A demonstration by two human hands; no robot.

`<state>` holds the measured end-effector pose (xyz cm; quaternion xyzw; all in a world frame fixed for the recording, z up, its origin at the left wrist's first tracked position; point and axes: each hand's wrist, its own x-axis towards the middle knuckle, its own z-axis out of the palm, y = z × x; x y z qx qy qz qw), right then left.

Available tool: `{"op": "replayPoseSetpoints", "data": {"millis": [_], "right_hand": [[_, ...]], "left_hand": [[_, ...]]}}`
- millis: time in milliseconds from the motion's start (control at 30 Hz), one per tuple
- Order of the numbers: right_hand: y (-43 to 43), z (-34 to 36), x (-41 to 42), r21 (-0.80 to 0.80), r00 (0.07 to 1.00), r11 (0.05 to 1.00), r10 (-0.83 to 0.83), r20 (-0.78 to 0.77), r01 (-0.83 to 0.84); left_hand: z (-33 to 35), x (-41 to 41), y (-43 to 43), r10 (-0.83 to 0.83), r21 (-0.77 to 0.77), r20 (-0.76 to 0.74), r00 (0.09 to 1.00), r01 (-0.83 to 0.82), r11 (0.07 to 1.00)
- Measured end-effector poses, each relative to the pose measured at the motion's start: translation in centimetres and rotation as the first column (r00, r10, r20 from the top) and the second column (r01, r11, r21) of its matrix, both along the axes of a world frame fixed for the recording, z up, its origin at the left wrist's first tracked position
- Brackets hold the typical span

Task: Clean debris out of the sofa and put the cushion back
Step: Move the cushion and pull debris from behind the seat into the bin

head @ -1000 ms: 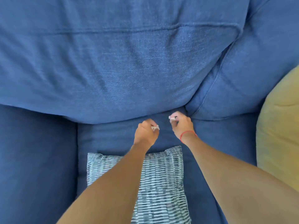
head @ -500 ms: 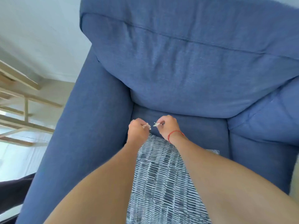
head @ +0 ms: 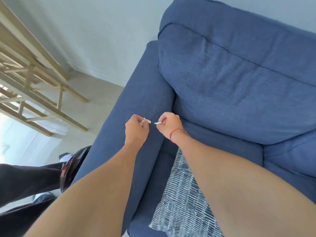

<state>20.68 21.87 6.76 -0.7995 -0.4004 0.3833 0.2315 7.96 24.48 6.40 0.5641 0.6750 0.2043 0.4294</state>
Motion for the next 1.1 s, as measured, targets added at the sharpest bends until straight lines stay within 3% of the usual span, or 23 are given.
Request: {"op": "replayPoseSetpoints", "data": {"millis": [200, 367, 600, 767, 900, 1100], "right_hand": [[4.7, 1.5, -8.1, 0.064, 0.993, 0.991, 0.112, 0.030, -0.114], [7.2, 1.2, -16.0, 0.142, 0.977, 0.966, 0.214, 0.024, -0.215], [7.7, 0.0, -24.4, 0.070, 0.894, 0.891, 0.447, 0.029, -0.448], [7.2, -0.9, -27.6, -0.055, 0.811, 0.811, 0.584, 0.023, -0.582], [6.0, -0.7, -29.0, -0.296, 0.655, 0.609, 0.751, -0.083, -0.736], [5.8, 1.0, -25.0, -0.261, 0.774, 0.741, 0.631, -0.042, -0.618]], "left_hand": [[1.9, -8.1, 3.0, 0.182, 0.091, 0.019, 0.983, -0.183, 0.979], [0.8, -16.1, 2.4, 0.268, 0.110, -0.125, 0.955, -0.256, 0.961], [-1.1, -24.3, 1.0, 0.410, 0.038, -0.192, 0.892, -0.411, 0.911], [-2.1, -28.2, -0.3, 0.401, -0.067, -0.290, 0.869, -0.436, 0.897], [-3.0, -29.5, -0.8, 0.158, -0.335, -0.411, 0.898, -0.310, 0.890], [-1.6, -25.9, -0.5, 0.092, -0.309, -0.319, 0.943, -0.195, 0.931]]}}
